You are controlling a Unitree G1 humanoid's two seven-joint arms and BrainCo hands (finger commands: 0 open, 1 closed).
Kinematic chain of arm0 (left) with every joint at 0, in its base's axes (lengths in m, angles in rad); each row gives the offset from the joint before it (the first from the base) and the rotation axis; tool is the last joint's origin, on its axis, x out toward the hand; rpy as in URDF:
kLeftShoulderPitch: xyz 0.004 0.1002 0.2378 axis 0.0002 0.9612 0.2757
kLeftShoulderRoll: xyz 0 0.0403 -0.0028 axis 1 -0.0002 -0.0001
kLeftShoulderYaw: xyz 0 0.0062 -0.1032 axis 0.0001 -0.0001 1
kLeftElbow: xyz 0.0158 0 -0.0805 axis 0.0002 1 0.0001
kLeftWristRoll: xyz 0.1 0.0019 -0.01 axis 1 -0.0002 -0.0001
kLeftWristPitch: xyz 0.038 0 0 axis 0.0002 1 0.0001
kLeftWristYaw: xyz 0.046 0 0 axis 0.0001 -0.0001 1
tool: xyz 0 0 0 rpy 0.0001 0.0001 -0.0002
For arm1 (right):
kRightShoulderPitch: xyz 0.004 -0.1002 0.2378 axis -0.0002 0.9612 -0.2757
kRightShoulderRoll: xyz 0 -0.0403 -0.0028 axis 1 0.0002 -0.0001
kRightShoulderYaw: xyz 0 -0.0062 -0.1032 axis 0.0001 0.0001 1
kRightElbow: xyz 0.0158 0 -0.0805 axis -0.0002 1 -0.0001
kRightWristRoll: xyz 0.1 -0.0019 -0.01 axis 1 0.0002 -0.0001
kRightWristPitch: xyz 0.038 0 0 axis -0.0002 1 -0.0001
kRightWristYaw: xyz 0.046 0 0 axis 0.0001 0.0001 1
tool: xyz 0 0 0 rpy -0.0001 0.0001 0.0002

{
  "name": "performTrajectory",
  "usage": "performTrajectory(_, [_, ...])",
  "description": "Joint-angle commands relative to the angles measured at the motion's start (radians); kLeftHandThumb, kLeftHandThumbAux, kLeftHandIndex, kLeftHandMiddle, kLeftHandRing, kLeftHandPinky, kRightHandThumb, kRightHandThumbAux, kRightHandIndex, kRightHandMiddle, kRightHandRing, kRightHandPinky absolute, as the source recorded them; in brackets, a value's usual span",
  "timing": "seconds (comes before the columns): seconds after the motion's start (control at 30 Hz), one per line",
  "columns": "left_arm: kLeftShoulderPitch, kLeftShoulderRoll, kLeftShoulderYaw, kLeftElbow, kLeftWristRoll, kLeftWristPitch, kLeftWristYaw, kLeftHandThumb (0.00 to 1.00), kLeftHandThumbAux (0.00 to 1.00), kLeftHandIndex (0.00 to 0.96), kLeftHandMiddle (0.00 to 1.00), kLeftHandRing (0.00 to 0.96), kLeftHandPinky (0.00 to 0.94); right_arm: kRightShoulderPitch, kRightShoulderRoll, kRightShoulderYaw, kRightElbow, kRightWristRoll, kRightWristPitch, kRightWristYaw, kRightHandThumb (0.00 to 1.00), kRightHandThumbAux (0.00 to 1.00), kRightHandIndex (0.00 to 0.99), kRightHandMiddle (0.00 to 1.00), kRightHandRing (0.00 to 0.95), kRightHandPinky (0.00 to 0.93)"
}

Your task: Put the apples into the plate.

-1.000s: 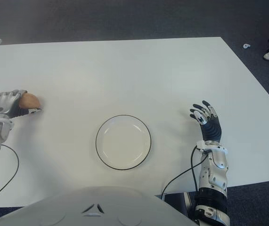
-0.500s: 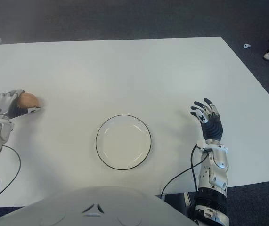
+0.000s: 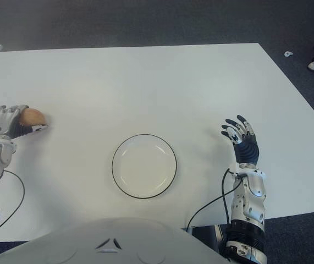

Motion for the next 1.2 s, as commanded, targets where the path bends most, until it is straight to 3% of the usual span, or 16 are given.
performTrajectory(0.03, [0.051,-0.024,-0.010,-0.040,0.006,-0.019,-0.018,0.859,0.665,0.406,0.520,0.727,0.085,0.008,0.010,0.002,-0.008,0.004,0.025,-0.008,0.718,0.703,0.156,0.325,0.344,0.356])
performTrajectory(0.57, [0.103,0.008,0.029,-0.299,0.012,0.014,-0.032,0.858,0.666,0.406,0.517,0.732,0.120,-0.005,0.002,0.010,0.028,-0.007,0.022,0.003,0.718,0.704,0.169,0.336,0.352,0.358])
performTrajectory(0.77, [0.151,0.059,0.069,-0.517,0.053,0.053,-0.050,0.857,0.666,0.406,0.517,0.733,0.107,-0.003,0.005,0.019,0.047,-0.016,0.013,0.012,0.720,0.702,0.171,0.337,0.349,0.347])
performTrajectory(0.9, [0.176,0.065,0.093,-0.589,0.067,0.076,-0.074,0.857,0.666,0.405,0.517,0.735,0.108,-0.004,0.006,0.020,0.053,-0.019,0.009,0.014,0.720,0.703,0.170,0.335,0.345,0.344])
performTrajectory(1.03, [0.222,0.078,0.140,-0.766,0.075,0.116,-0.137,0.857,0.666,0.405,0.519,0.737,0.096,-0.010,0.010,0.026,0.069,-0.025,-0.006,0.017,0.714,0.708,0.168,0.335,0.345,0.347])
performTrajectory(1.2, [0.243,0.075,0.168,-0.818,0.091,0.140,-0.177,0.857,0.666,0.404,0.519,0.739,0.135,-0.012,0.012,0.031,0.079,-0.030,-0.016,0.017,0.702,0.715,0.165,0.332,0.344,0.349])
